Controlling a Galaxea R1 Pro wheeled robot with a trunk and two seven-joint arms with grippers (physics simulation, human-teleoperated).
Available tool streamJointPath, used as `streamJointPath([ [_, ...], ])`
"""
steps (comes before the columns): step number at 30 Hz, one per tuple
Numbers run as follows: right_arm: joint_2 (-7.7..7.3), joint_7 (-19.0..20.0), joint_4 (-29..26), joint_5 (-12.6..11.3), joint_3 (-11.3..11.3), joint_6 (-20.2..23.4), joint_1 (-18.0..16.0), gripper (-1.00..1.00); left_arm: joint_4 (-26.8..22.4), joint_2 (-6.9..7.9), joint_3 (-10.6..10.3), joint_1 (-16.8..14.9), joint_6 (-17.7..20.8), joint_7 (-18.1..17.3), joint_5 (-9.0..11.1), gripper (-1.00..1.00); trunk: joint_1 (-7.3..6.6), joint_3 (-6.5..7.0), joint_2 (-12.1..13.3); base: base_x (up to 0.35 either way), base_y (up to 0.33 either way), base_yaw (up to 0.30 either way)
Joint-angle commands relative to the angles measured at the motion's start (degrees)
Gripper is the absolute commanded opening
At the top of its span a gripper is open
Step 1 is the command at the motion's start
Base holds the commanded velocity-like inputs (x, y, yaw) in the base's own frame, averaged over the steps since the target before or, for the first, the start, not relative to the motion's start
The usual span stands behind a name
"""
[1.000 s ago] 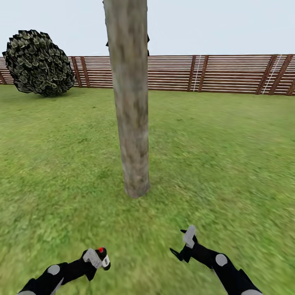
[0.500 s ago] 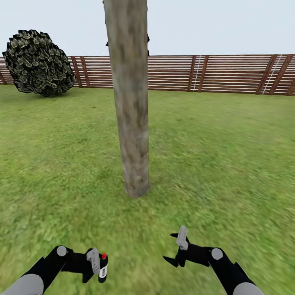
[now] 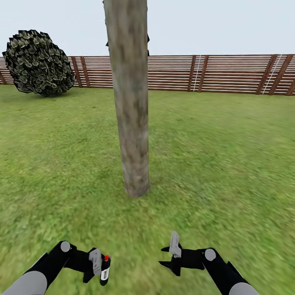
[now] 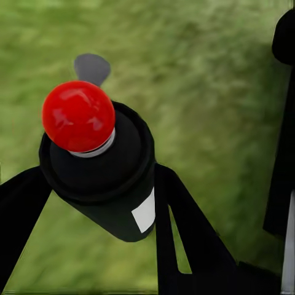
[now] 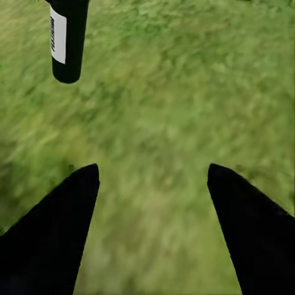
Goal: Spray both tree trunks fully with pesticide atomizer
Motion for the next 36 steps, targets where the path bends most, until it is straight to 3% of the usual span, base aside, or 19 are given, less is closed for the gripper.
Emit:
streamJointPath([
  [1, 0.14, 0.0, 0.0, 0.0, 0.1, 0.0, 0.0, -1.00, -0.3, -0.14, 0.0, 0.0, 0.0, -0.3, -0.8, -1.00, 0.00, 0.00, 0.0, 0.000, 0.000, 0.000],
  [4, 0.86, 0.0, -0.1, 0.1, 0.1, 0.0, 0.0, -1.00, -0.8, -1.17, 0.0, 0.0, 0.1, -0.7, -2.5, -1.00, 0.00, 0.00, 0.0, 0.000, 0.000, 0.000],
  [8, 1.79, 0.0, -0.1, 0.1, 0.8, 0.0, 0.0, -1.00, -0.9, -2.41, 0.0, 0.0, 0.0, -0.7, -2.9, -1.00, 0.00, 0.00, 0.0, 0.000, 0.000, 0.000],
  [13, 3.12, 0.0, 0.0, 0.2, 4.0, 0.0, 0.0, -1.00, -0.9, -4.41, 0.0, 0.0, -0.1, -0.8, -3.3, -1.00, 0.00, 0.00, 0.0, 0.000, 0.000, 0.000],
  [21, 3.96, 0.0, 0.1, 0.2, 4.5, 0.0, 0.0, -1.00, -0.9, -7.42, 0.0, 0.0, 0.1, -1.1, -7.7, -1.00, 0.00, 0.00, 0.0, 0.000, 0.000, 0.000],
  [36, 4.82, 0.0, 0.1, 0.1, 4.5, -0.1, 0.0, -1.00, -1.0, -9.89, 0.0, 0.0, 0.0, -1.2, -8.4, -1.00, 0.00, 0.00, 0.0, 0.000, 0.000, 0.000],
])
